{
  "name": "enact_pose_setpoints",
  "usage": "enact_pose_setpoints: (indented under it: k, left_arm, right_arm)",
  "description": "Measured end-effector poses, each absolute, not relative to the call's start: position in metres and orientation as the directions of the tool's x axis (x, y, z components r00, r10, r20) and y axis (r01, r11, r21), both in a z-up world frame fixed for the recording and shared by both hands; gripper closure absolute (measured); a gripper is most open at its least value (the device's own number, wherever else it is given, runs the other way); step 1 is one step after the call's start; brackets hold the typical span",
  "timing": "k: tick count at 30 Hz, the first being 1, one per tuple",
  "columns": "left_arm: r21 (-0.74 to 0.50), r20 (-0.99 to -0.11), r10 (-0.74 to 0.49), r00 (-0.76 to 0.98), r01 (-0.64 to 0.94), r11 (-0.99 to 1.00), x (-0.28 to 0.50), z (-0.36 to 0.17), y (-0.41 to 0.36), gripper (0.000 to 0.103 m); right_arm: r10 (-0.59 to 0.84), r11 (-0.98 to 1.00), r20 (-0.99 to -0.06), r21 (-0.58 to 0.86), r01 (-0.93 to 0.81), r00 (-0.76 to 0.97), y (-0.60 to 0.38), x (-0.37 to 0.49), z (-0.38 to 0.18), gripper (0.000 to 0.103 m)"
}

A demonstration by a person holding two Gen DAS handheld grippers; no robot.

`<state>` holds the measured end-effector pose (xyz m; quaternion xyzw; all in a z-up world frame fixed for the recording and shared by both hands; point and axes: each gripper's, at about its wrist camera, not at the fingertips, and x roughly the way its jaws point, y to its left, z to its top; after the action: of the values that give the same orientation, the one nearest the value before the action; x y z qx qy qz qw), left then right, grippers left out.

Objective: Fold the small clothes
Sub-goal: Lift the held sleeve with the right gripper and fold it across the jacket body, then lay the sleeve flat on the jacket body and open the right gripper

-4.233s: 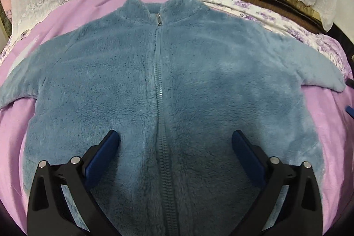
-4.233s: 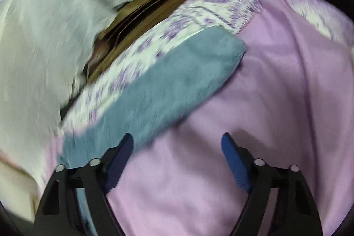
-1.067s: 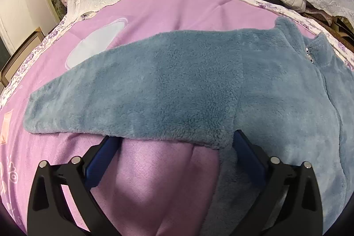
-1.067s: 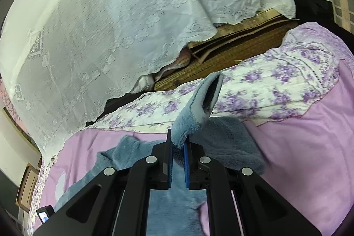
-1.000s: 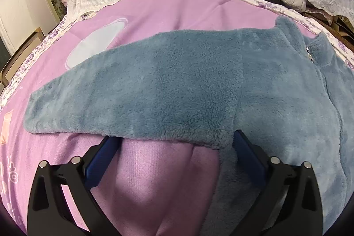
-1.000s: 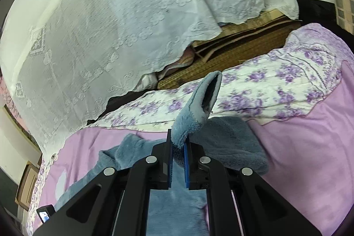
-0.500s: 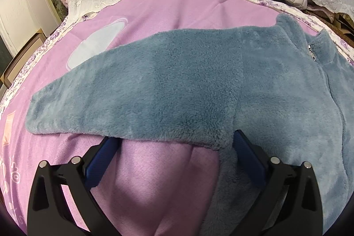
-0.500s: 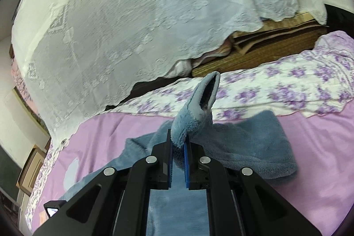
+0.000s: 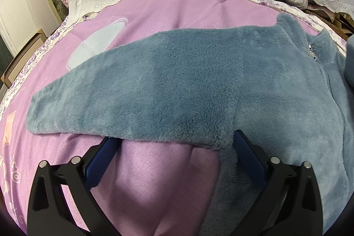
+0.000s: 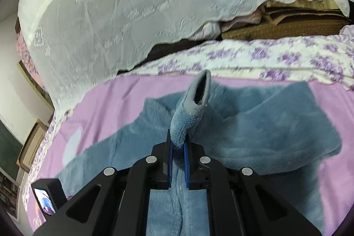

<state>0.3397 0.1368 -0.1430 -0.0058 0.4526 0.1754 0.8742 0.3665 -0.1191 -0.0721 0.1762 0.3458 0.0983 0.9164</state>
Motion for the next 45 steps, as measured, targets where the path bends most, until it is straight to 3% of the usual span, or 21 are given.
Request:
enact_pose_setpoints:
  k: [16,19,21,24,28,30,32,35,36,38,41,45]
  left_arm:
    - [0.149,-0.794,0.301,0.528,-0.312,0.938,0.34,-0.143,0.137,0.004]
    - [0.147,-0.794,0.3,0.528,-0.312,0.939,0.34,-0.143,0.137,0.004]
    - [0.146,-0.795,0.299,0.528,-0.312,0.939,0.34,-0.144,0.136,0.004]
    - [0.145,-0.795,0.299,0.528,-0.313,0.939,0.34,-0.144,0.136,0.004]
    - [0.144,-0.796,0.298,0.527,-0.314,0.939,0.339,-0.144,0.137,0.004]
    - [0.144,-0.795,0.299,0.527,-0.314,0.938,0.339,-0.144,0.137,0.004]
    - [0.144,-0.795,0.299,0.527,-0.314,0.938,0.339,-0.144,0.137,0.004]
    - [0.144,-0.796,0.298,0.527,-0.314,0.939,0.34,-0.144,0.137,0.004]
    - [0.144,-0.796,0.298,0.527,-0.314,0.939,0.34,-0.144,0.137,0.004]
    - [0.144,-0.796,0.299,0.527,-0.314,0.938,0.34,-0.144,0.137,0.004]
    - [0.145,-0.796,0.299,0.527,-0.314,0.938,0.34,-0.144,0.136,0.004]
    - [0.14,-0.797,0.295,0.526,-0.314,0.939,0.34,-0.144,0.137,0.004]
  right_arm:
    - [0.336,0.925,-0.641,0.362,-0.115,0.69,-0.065,0.378,-0.094,0.094]
    - [0.337,0.932,-0.681,0.34,-0.126,0.651,-0.056,0.386,-0.104,0.089]
    - [0.343,0.933,-0.715,0.337,-0.129,0.609,-0.053,0.391,-0.116,0.081]
    - [0.355,0.93,-0.725,0.34,-0.141,0.591,-0.052,0.389,-0.121,0.078]
    - [0.405,0.912,-0.69,0.347,-0.217,0.6,-0.052,0.375,-0.106,0.074]
    - [0.442,0.896,-0.655,0.347,-0.276,0.613,-0.052,0.364,-0.093,0.062]
    - [0.44,0.898,-0.617,0.32,-0.303,0.652,-0.053,0.355,-0.08,0.057]
    - [0.3,0.954,-0.628,0.208,-0.217,0.718,-0.053,0.359,-0.075,0.06]
    - [0.268,0.963,-0.647,0.193,-0.187,0.714,-0.054,0.364,-0.08,0.071]
    - [0.248,0.968,-0.7,0.208,-0.141,0.669,-0.059,0.378,-0.098,0.082]
    - [0.236,0.971,-0.777,0.215,-0.107,0.583,-0.061,0.391,-0.131,0.083]
    - [0.232,0.972,-0.775,0.202,-0.119,0.588,-0.06,0.389,-0.13,0.085]
